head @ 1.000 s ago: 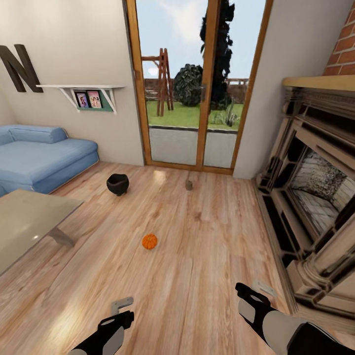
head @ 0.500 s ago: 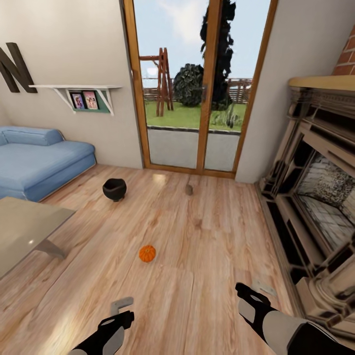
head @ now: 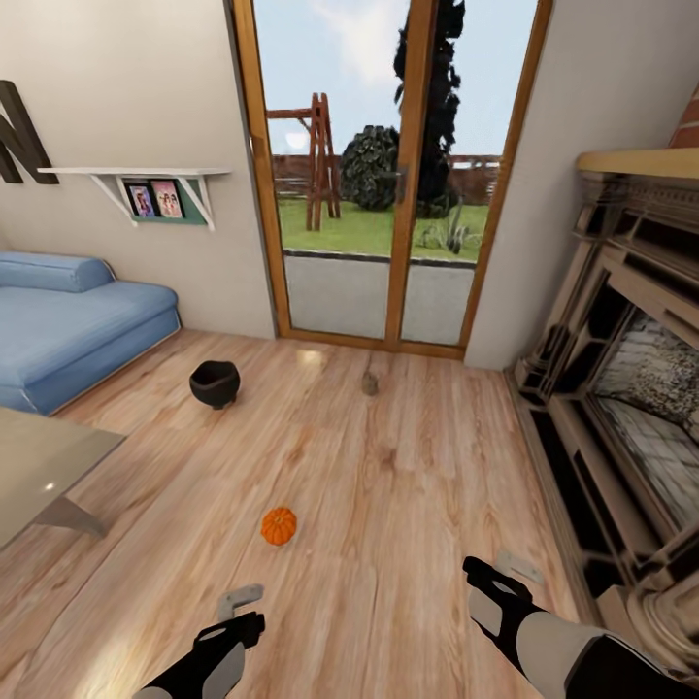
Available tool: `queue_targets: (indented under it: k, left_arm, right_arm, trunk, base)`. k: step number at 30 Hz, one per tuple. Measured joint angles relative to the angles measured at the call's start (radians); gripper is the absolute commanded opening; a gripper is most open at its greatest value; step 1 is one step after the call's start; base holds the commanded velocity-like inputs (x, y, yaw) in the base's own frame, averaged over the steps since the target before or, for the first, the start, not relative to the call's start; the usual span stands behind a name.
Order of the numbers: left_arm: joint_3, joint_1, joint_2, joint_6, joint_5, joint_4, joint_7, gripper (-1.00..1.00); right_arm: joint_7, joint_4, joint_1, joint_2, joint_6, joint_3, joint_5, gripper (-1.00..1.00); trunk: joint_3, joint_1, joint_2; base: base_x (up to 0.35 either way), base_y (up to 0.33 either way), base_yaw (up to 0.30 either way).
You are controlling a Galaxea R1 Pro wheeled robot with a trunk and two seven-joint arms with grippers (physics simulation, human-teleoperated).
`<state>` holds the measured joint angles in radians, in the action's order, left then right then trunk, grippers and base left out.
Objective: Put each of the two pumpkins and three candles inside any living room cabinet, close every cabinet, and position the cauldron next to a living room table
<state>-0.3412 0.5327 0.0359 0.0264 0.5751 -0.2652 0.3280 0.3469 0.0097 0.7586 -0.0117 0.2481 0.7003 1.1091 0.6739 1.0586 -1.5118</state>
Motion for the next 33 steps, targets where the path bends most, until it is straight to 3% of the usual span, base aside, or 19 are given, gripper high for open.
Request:
queue_targets:
  k: [12,33]
  left_arm:
    - [0.000,-0.001,0.000,0.000,0.000,0.000,-0.003,1.00]
    - [0.000,-0.001,0.000,-0.001,0.000,0.000,-0.004,1.00]
  right_arm:
    - [0.000,0.000,0.000,-0.001,0.000,0.000,0.000,1.00]
    - [0.000,-0.001,0.000,-0.005,0.000,0.000,-0.002,1.00]
  trunk:
    - [0.000,0.000,0.000]
    - [0.000,0.000,0.000]
  base:
    - [0.303,-0.150,0.000]
    - [0.317,-0.057,0.000]
